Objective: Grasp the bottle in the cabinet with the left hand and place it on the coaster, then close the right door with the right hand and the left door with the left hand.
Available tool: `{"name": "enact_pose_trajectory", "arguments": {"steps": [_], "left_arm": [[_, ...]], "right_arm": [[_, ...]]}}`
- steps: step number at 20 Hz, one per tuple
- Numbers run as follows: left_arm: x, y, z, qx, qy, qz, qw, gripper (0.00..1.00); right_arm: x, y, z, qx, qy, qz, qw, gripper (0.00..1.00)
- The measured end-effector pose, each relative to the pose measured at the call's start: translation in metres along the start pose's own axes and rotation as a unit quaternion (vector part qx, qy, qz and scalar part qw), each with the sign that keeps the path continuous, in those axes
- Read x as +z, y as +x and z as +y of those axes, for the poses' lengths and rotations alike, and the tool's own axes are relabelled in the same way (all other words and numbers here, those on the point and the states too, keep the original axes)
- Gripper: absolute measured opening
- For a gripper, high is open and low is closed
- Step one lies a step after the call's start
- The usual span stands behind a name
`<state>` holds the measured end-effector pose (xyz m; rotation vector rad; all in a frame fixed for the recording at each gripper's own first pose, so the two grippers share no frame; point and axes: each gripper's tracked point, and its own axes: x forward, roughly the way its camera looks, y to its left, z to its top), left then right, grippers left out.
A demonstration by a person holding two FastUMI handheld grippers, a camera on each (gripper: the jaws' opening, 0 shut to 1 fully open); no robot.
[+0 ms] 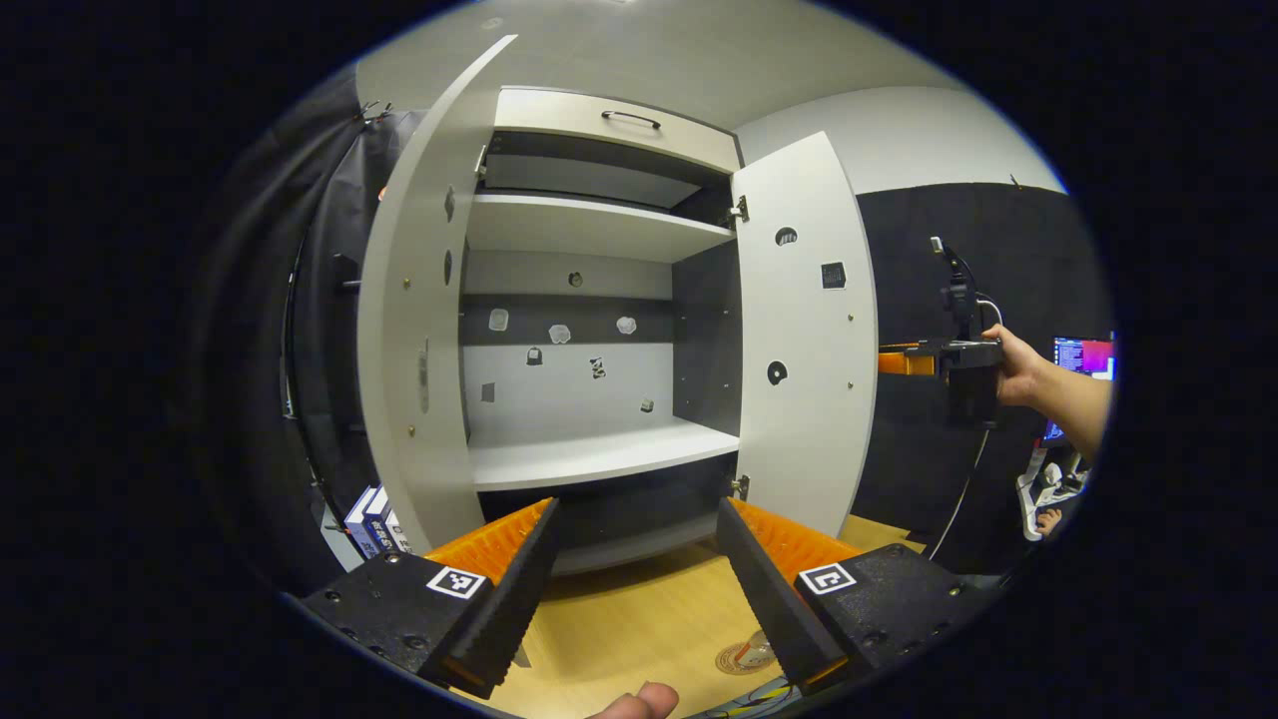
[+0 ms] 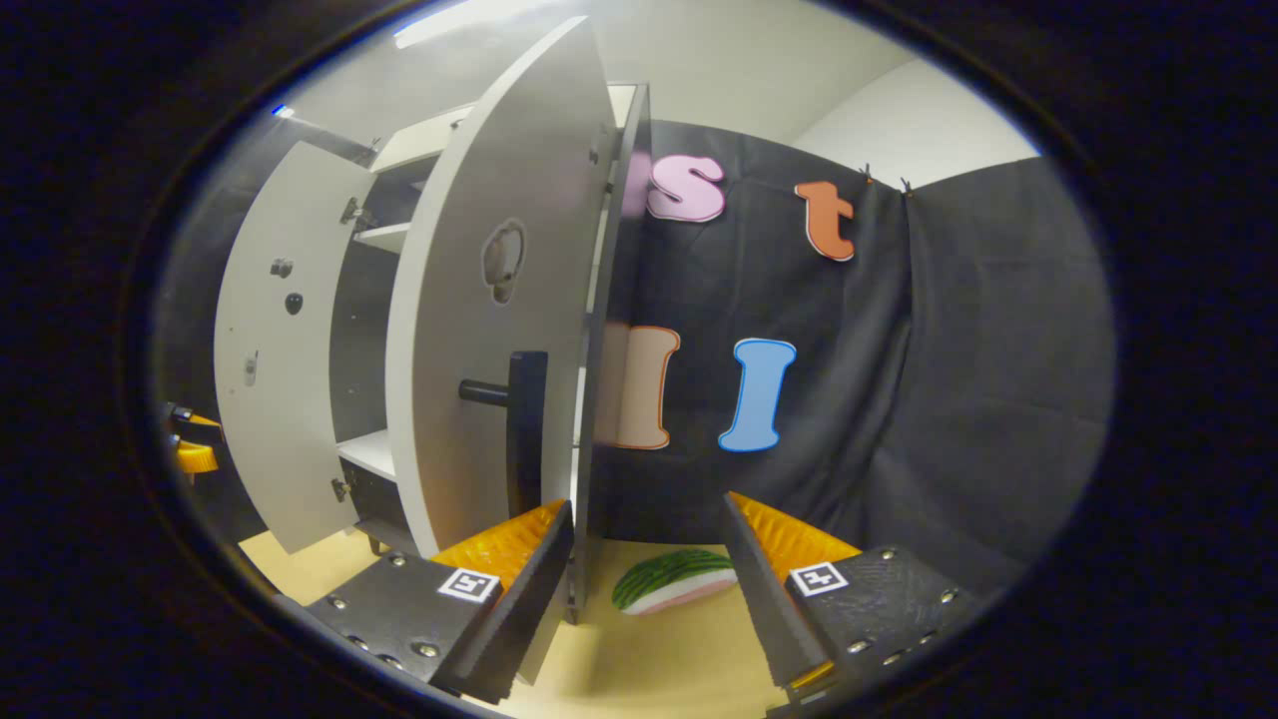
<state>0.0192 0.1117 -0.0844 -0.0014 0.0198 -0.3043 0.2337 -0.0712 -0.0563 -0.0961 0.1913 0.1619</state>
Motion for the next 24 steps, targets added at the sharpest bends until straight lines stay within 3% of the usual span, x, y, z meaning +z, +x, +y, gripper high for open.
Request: {"name": "enact_pose_trajectory", "arguments": {"steps": [2,7,11,15,19,24], "left_arm": [[0.001,-0.012,0.007,0.005,-0.004,0.003,1.000,1.00],[0.007,-0.027,0.043,0.052,0.007,-0.002,0.999,0.98],[0.009,-0.037,0.067,0.078,0.014,-0.005,0.997,0.98],[0.013,-0.045,0.089,0.087,0.009,-0.007,0.996,0.98],[0.018,-0.047,0.117,0.093,-0.011,-0.006,0.996,0.98],[0.015,-0.052,0.163,0.110,-0.033,0.002,0.993,0.98]], "right_arm": [[-0.004,0.002,0.019,0.022,0.019,0.006,1.000,0.88],[0.005,0.009,0.053,0.056,0.003,-0.022,0.998,0.88],[0.015,0.018,0.052,0.042,0.014,-0.050,0.998,0.90],[0.013,0.020,0.059,0.048,0.040,-0.047,0.997,0.87],[0.014,0.020,0.066,0.047,0.042,-0.056,0.996,0.90],[0.012,0.028,0.091,0.070,0.069,-0.049,0.994,0.87]]}}
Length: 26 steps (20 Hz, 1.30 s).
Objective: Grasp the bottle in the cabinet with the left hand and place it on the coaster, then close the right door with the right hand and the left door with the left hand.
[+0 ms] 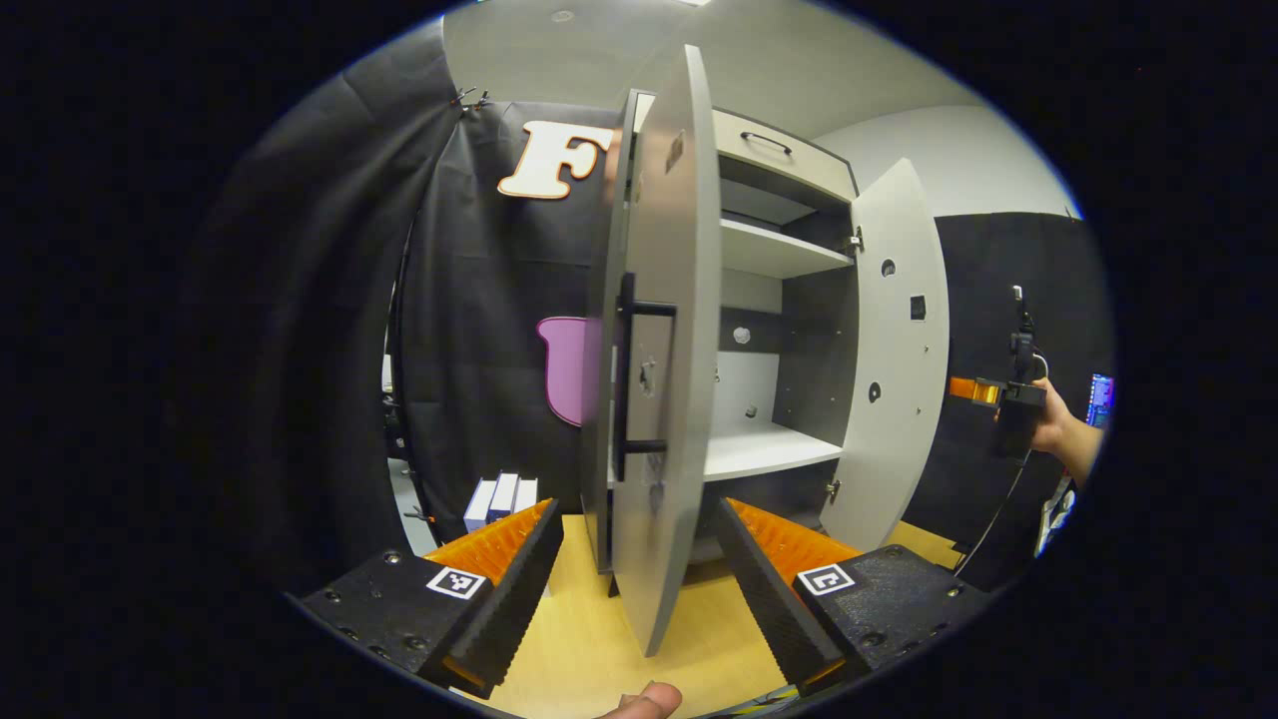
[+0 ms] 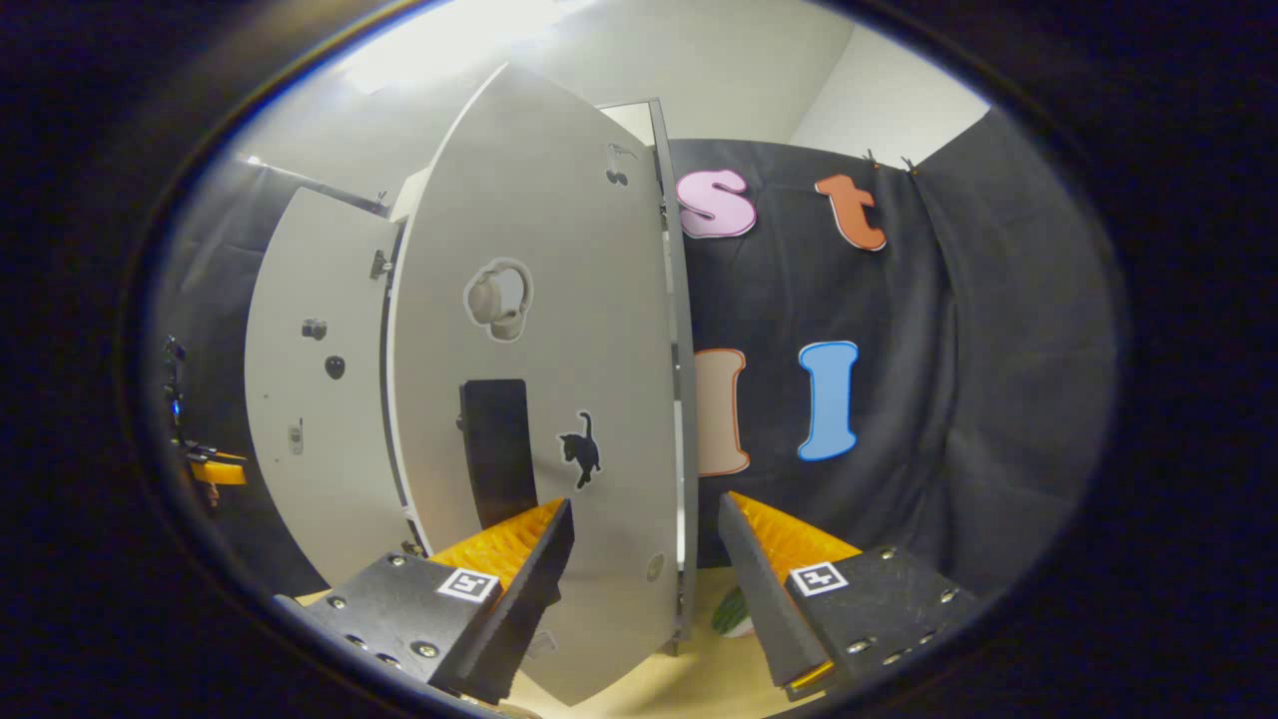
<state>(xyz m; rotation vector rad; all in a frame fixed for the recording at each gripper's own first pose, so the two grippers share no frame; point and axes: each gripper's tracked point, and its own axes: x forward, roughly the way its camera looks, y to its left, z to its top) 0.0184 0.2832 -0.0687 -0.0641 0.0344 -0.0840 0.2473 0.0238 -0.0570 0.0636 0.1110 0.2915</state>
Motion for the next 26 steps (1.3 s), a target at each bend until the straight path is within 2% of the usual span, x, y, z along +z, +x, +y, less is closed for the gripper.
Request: {"name": "enact_pose_trajectory", "arguments": {"steps": [1,2,5,6,9,10,11,12,13,14,15,16,17,19,20,21,26], "left_arm": [[0.002,0.003,0.015,0.009,-0.001,0.002,1.000,0.99],[0.006,0.004,0.028,0.019,-0.008,0.001,1.000,0.98],[0.032,0.016,0.063,0.044,-0.016,-0.017,0.999,0.95],[0.042,0.023,0.070,0.042,-0.019,-0.027,0.999,0.96],[0.059,0.045,0.063,0.012,-0.048,-0.049,0.998,0.96],[0.056,0.050,0.062,0.007,-0.056,-0.046,0.997,0.93],[0.054,0.054,0.061,0.002,-0.064,-0.040,0.997,0.96],[0.055,0.059,0.057,-0.006,-0.068,-0.035,0.997,0.93],[0.057,0.061,0.053,-0.012,-0.068,-0.036,0.997,0.96],[0.058,0.065,0.048,-0.019,-0.065,-0.036,0.997,1.00],[0.058,0.065,0.047,-0.013,-0.057,-0.036,0.998,0.96],[0.063,0.067,0.050,0.001,-0.054,-0.046,0.997,0.96],[0.066,0.067,0.050,0.006,-0.054,-0.048,0.997,0.96],[0.066,0.065,0.046,0.021,-0.059,-0.039,0.997,0.95],[0.064,0.064,0.046,0.031,-0.059,-0.035,0.997,0.96],[0.064,0.062,0.047,0.042,-0.061,-0.036,0.997,0.96],[0.064,0.060,0.048,0.081,-0.047,-0.024,0.995,0.95]], "right_arm": [[-0.001,0.005,0.009,0.010,0.000,0.003,1.000,0.91],[-0.003,0.011,0.018,0.022,-0.001,0.005,1.000,0.88],[-0.012,0.030,0.054,0.057,0.008,0.017,0.998,0.91],[-0.014,0.038,0.067,0.071,0.012,0.017,0.997,0.91],[-0.001,0.048,0.090,0.077,0.037,-0.010,0.996,0.91],[0.003,0.042,0.096,0.081,0.045,-0.019,0.996,0.91],[0.011,0.035,0.103,0.086,0.050,-0.028,0.995,0.88],[0.022,0.025,0.107,0.089,0.050,-0.036,0.994,0.88],[0.034,0.012,0.110,0.089,0.051,-0.051,0.993,0.88],[0.040,-0.004,0.114,0.093,0.052,-0.061,0.992,0.91],[0.044,-0.021,0.117,0.091,0.055,-0.064,0.992,0.93],[0.046,-0.037,0.117,0.081,0.058,-0.062,0.993,0.95],[0.051,-0.054,0.117,0.067,0.060,-0.062,0.994,0.89],[0.060,-0.091,0.120,0.041,0.057,-0.056,0.996,0.89],[0.060,-0.110,0.122,0.030,0.050,-0.050,0.997,1.00],[0.063,-0.130,0.124,0.018,0.037,-0.052,0.998,0.96],[0.070,-0.219,0.145,-0.032,0.011,-0.094,0.995,0.96]]}}
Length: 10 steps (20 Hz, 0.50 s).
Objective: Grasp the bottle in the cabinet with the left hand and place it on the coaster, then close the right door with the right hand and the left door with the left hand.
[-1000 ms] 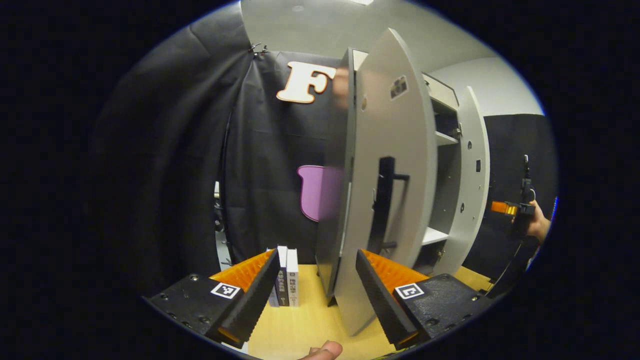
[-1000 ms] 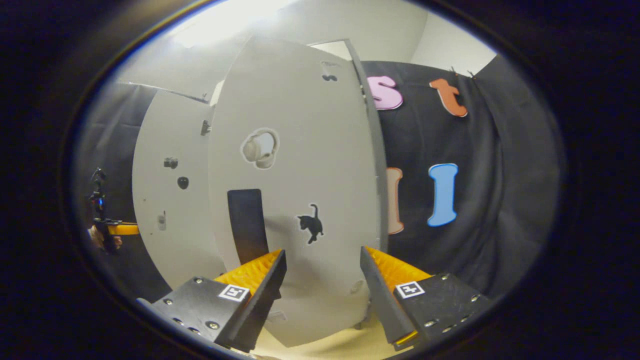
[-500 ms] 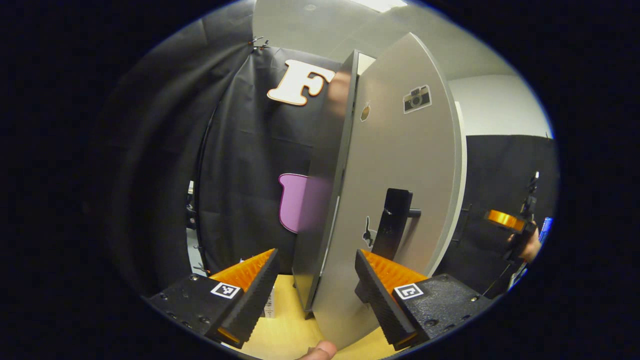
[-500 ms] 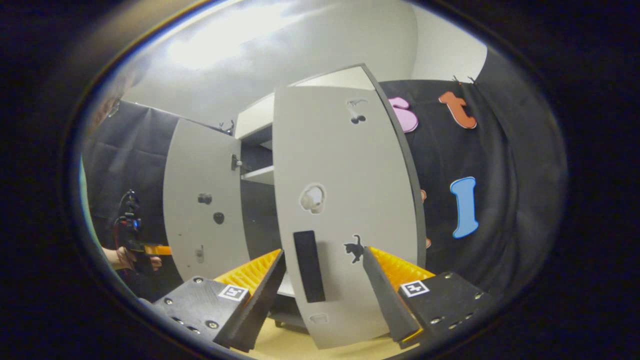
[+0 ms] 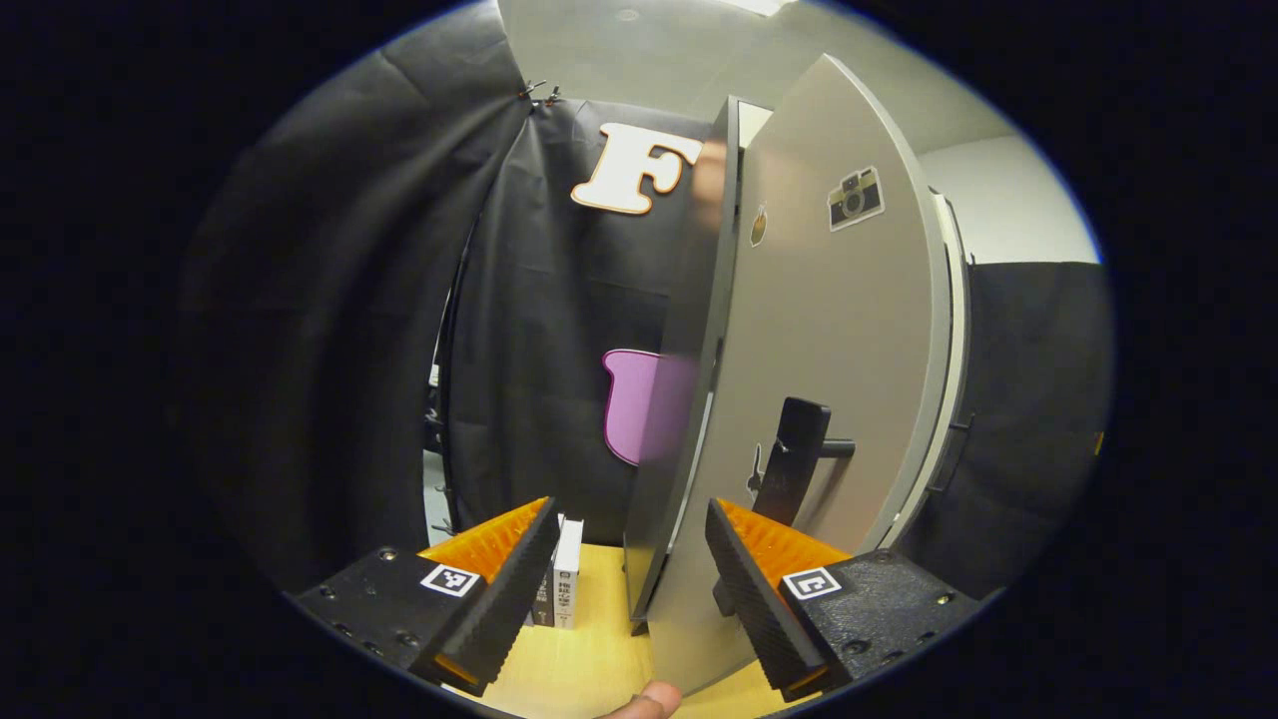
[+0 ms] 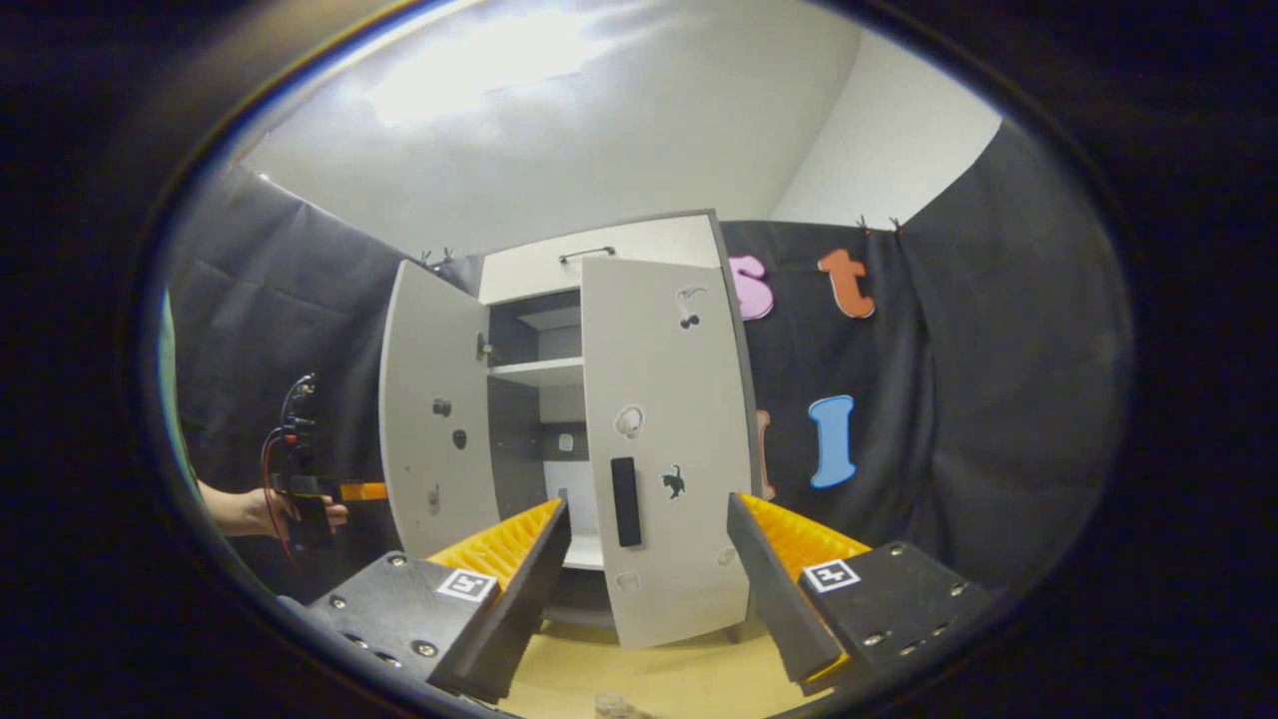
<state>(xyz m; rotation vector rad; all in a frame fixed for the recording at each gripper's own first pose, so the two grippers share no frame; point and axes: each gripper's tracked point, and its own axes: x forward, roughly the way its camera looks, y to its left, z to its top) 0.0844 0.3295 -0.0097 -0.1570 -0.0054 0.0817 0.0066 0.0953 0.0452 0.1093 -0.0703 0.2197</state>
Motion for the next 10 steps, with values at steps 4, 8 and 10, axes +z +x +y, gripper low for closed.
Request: {"name": "enact_pose_trajectory", "arguments": {"steps": [4,8,10], "left_arm": [[0.012,-0.002,-0.001,0.022,0.069,-0.021,0.997,0.94],[0.009,-0.004,0.000,0.050,0.071,-0.030,0.996,0.94],[0.010,-0.004,-0.002,0.052,0.072,-0.032,0.996,0.94]], "right_arm": [[-0.008,-0.046,0.029,-0.011,-0.004,0.000,1.000,0.96],[-0.022,-0.077,0.046,-0.027,-0.007,0.018,0.999,0.96],[-0.025,-0.087,0.049,-0.030,0.001,0.030,0.999,0.96]]}}
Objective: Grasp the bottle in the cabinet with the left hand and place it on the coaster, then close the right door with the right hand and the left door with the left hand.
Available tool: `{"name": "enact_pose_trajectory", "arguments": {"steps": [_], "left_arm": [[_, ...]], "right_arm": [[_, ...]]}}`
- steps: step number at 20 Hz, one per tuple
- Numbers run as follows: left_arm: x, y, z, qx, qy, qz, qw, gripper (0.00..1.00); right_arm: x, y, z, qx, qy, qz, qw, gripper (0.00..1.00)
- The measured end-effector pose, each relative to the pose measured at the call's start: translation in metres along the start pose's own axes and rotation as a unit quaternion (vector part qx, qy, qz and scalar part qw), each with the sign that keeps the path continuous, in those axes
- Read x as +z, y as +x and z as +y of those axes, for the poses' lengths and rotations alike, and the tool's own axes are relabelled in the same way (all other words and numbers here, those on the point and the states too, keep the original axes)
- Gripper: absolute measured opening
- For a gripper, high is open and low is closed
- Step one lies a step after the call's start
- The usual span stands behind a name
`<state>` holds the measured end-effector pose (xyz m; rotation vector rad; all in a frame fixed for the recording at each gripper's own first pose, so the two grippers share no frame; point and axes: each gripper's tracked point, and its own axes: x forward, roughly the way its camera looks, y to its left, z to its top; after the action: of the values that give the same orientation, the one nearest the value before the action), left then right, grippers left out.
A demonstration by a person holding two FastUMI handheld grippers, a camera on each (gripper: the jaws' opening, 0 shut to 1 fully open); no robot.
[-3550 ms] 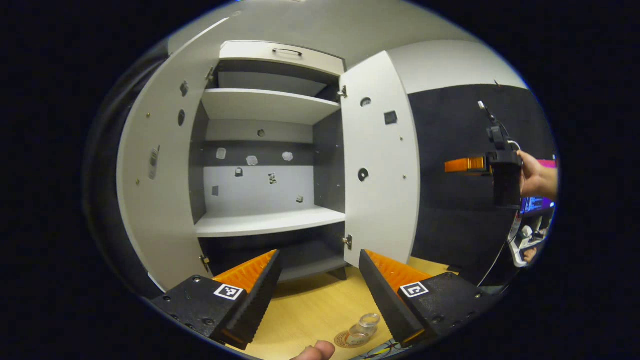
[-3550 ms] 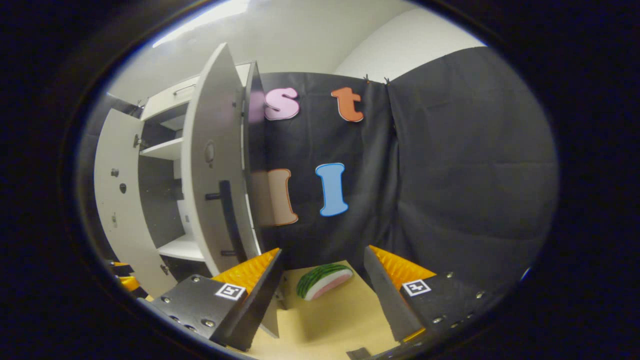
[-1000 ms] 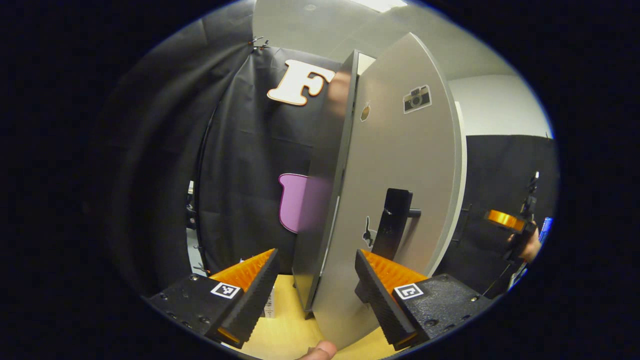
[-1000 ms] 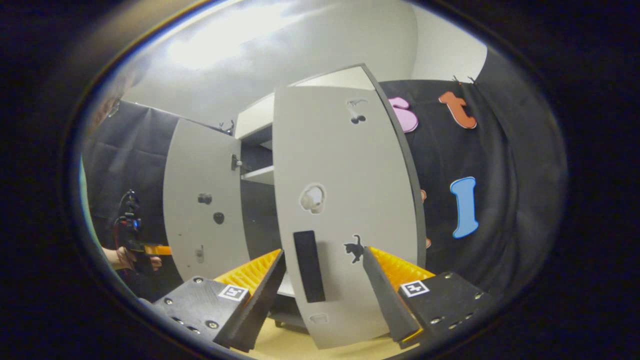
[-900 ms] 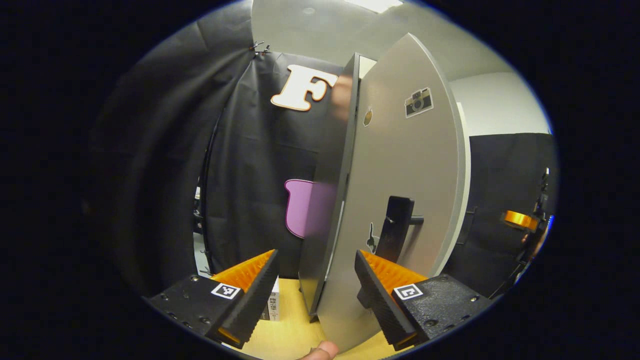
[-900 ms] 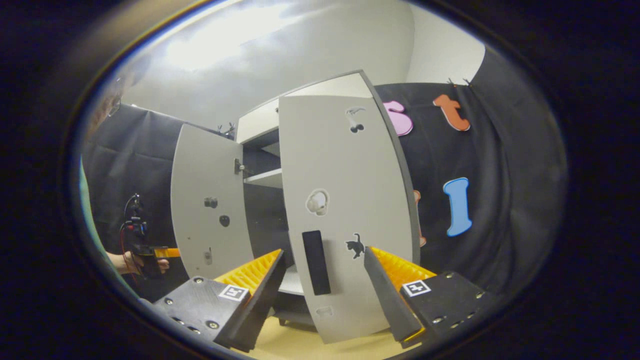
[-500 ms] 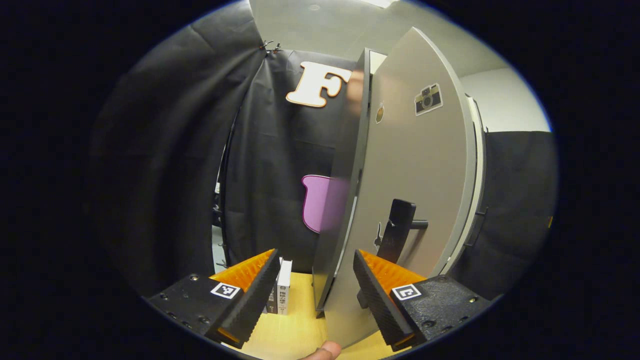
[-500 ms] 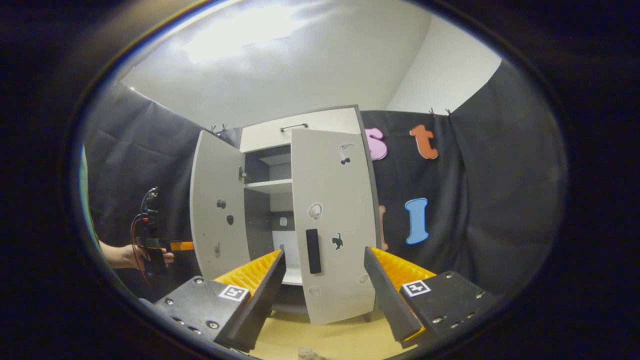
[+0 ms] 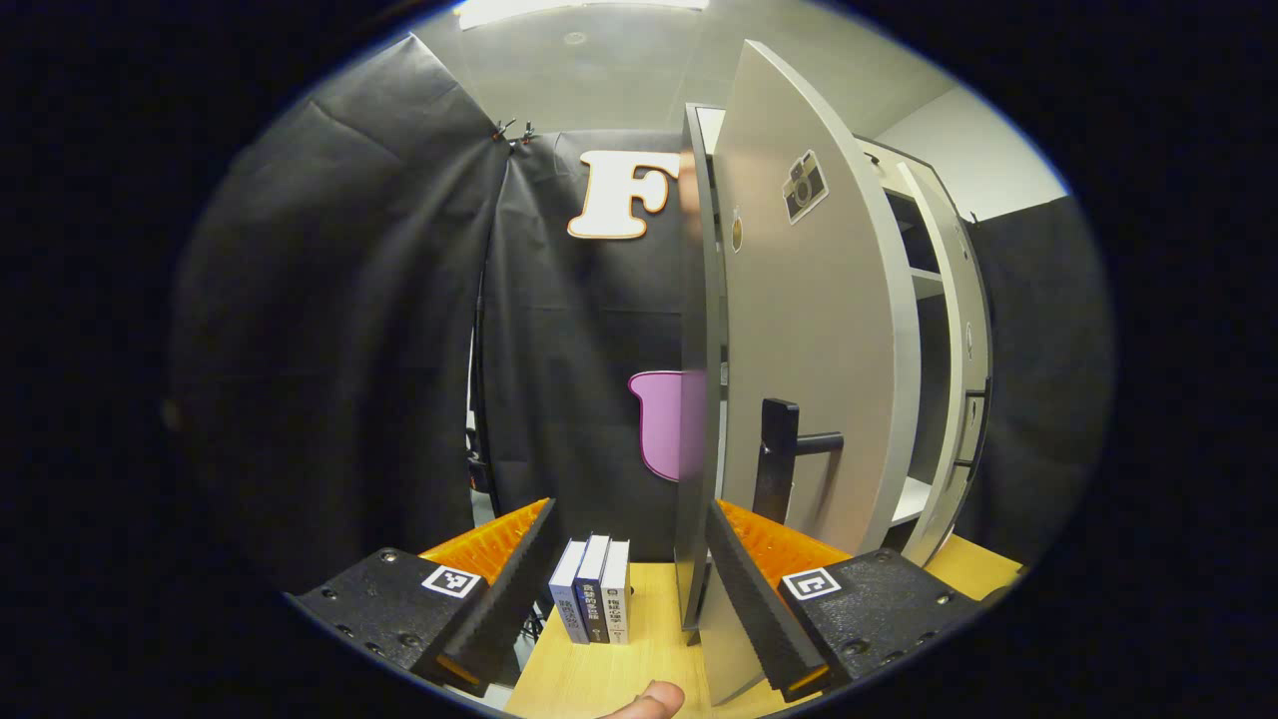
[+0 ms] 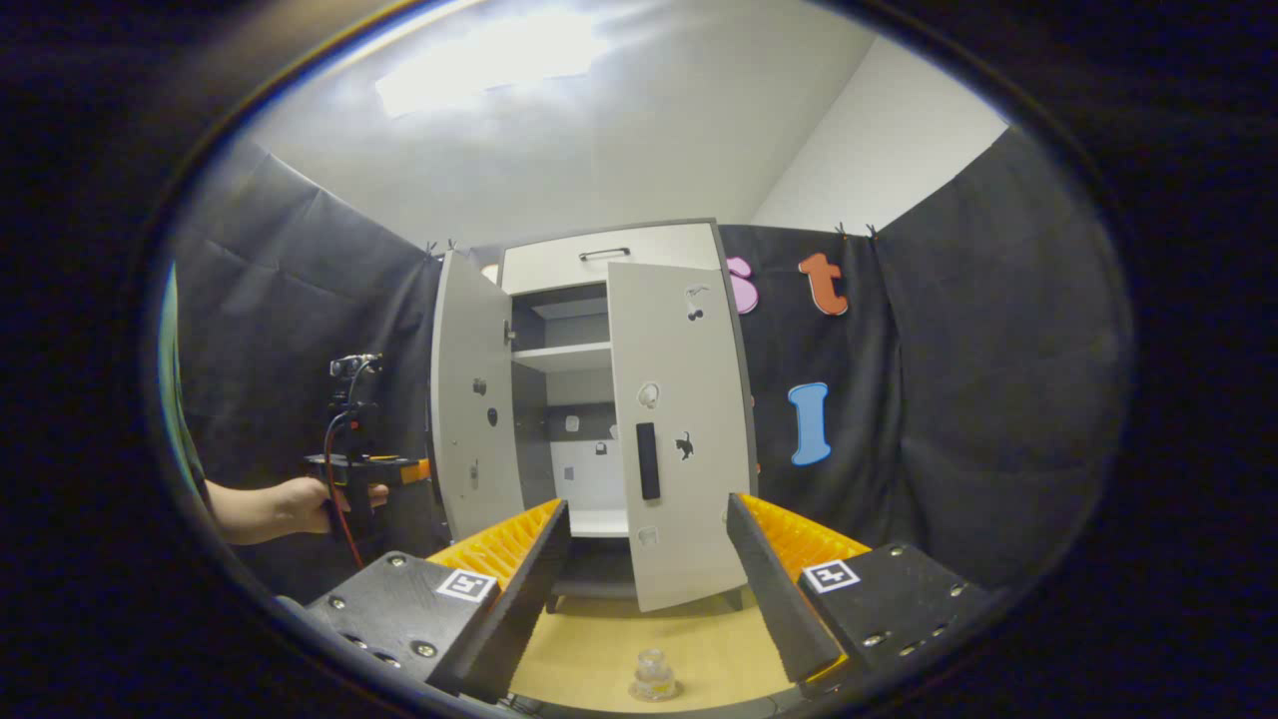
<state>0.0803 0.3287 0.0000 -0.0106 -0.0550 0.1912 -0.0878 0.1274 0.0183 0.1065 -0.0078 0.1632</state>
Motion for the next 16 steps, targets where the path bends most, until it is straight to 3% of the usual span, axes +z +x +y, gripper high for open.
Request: {"name": "enact_pose_trajectory", "arguments": {"steps": [7,13,16], "left_arm": [[0.000,0.000,-0.031,-0.019,0.007,0.008,1.000,0.94],[-0.002,0.000,-0.067,-0.030,-0.002,0.020,0.999,0.94],[-0.006,0.006,-0.074,-0.018,-0.002,0.029,0.999,0.94]], "right_arm": [[-0.002,-0.026,-0.029,-0.025,-0.007,0.007,1.000,0.96],[-0.003,-0.020,-0.052,-0.034,-0.033,0.007,0.999,0.96],[-0.008,-0.010,-0.059,-0.035,-0.042,0.011,0.998,0.96]]}}
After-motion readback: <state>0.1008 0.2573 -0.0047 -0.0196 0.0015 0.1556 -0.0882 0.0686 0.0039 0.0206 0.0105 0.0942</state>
